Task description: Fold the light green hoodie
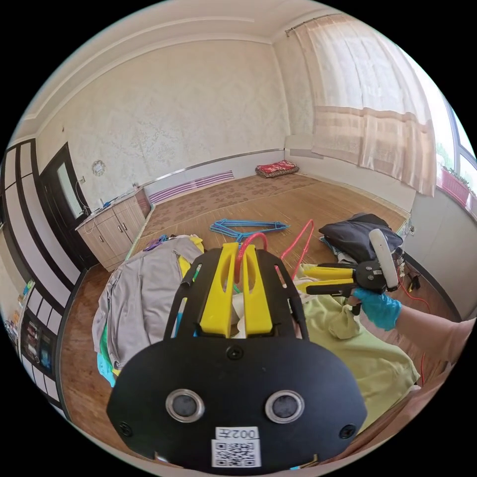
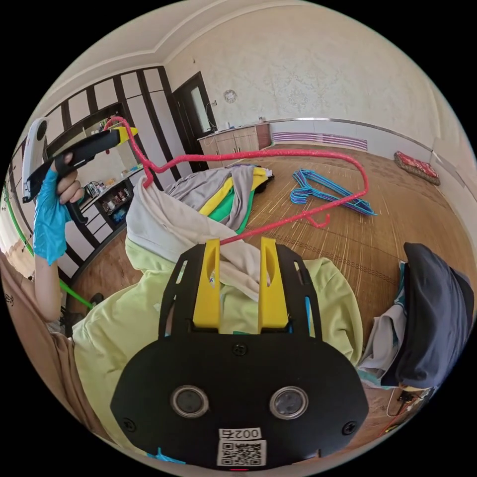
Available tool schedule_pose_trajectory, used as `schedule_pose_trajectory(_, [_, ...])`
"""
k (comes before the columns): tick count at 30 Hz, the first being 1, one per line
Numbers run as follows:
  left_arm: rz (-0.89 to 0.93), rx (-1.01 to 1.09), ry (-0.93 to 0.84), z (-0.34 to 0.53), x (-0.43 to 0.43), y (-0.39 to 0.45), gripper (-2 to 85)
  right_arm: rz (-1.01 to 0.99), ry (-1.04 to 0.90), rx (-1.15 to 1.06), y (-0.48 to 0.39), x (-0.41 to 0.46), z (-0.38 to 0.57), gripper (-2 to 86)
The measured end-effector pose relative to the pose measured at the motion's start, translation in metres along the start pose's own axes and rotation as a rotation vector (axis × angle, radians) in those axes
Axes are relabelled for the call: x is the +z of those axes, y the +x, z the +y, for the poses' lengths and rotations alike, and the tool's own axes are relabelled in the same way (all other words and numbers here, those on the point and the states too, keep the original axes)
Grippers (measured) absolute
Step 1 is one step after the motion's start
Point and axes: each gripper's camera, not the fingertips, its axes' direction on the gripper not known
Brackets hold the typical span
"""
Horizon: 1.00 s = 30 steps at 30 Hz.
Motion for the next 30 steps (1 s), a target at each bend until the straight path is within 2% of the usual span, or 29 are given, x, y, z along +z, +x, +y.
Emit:
schedule_pose_trajectory(4, [0.002, 0.020, 0.008, -0.002, -0.007, 0.006, -0.8, -0.051, 0.017, 0.072, 0.013, -0.001, -0.002, 13.5])
schedule_pose_trajectory(10, [0.013, 0.022, 0.036, 0.000, -0.020, 0.005, -0.9, -0.070, 0.072, 0.112, 0.027, -0.022, -0.009, 9.3])
schedule_pose_trajectory(16, [0.031, 0.028, 0.081, -0.002, -0.033, 0.002, -0.9, -0.037, 0.118, 0.061, 0.029, -0.049, -0.017, 7.0])
schedule_pose_trajectory(30, [0.080, 0.027, 0.149, -0.005, -0.041, -0.007, -1.3, 0.122, 0.381, -0.009, 0.019, -0.146, -0.023, 5.3])
